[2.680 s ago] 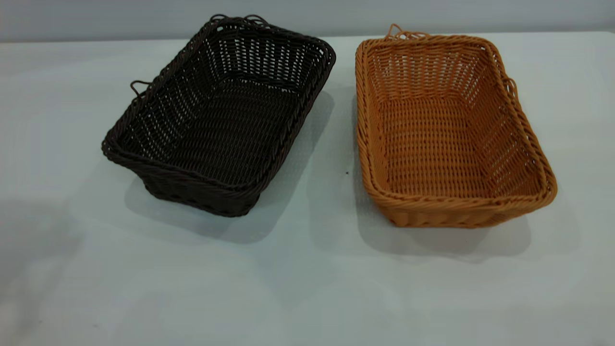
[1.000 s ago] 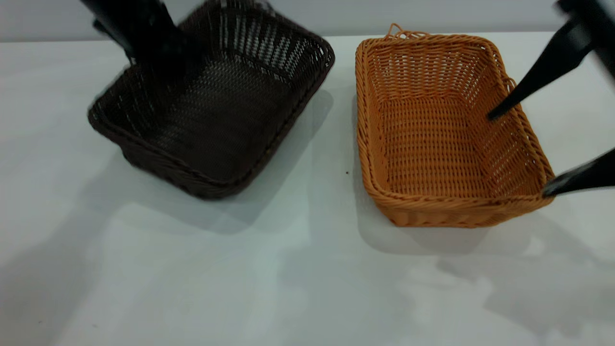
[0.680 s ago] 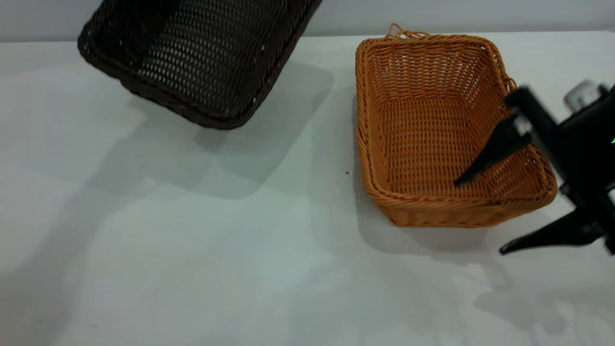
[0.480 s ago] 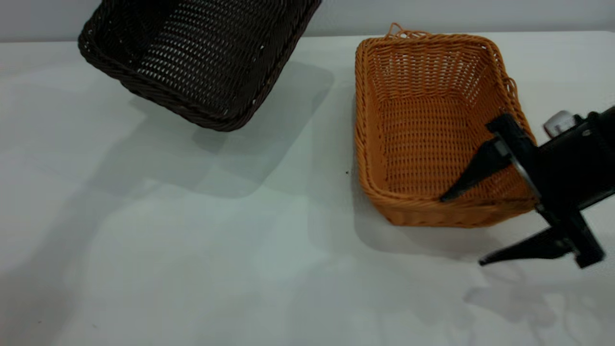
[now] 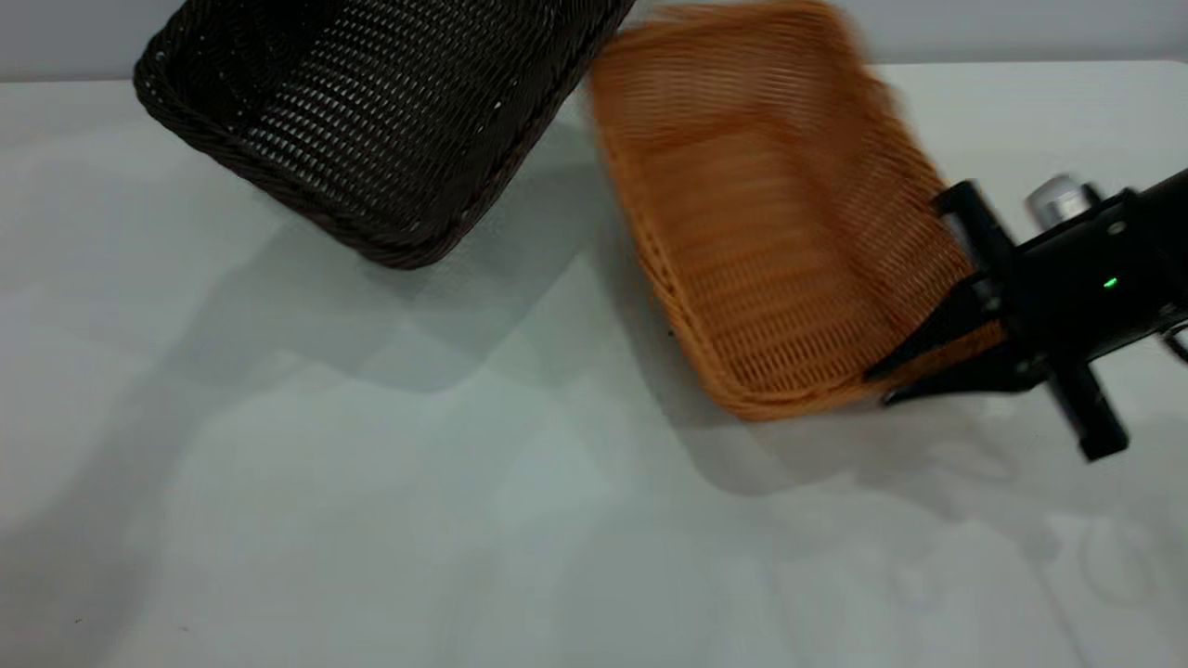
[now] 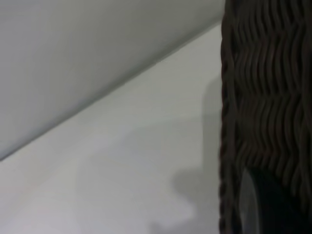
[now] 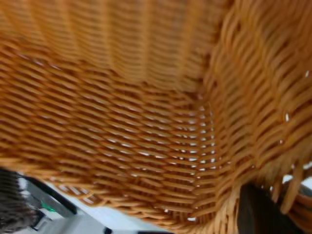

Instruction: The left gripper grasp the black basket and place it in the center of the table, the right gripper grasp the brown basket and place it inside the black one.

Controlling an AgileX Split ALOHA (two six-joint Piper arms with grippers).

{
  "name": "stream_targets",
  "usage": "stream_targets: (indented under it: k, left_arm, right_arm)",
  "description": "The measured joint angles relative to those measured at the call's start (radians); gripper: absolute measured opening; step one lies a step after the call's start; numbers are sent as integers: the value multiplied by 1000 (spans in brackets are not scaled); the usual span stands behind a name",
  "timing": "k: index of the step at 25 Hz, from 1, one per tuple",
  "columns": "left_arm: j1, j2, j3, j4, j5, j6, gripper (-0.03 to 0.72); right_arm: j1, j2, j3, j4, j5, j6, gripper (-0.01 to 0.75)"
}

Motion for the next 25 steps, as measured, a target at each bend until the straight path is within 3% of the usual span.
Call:
stream_targets:
  k: [6, 11, 20, 25]
  left_arm:
    - [9, 0, 0, 0, 4, 108, 84]
    - [9, 0, 0, 0, 21, 191, 84]
    - [8, 0, 0, -1, 84, 295, 84]
    - [-13, 0, 0, -2, 227, 382, 84]
  right_arm:
    - [-201, -69, -74, -18, -61, -94, 48]
    - [-334, -148, -145, -99, -22, -76, 46]
    - [-362, -178, -169, -304, -15, 57, 44]
    - [-362, -178, -169, -330, -62, 86, 44]
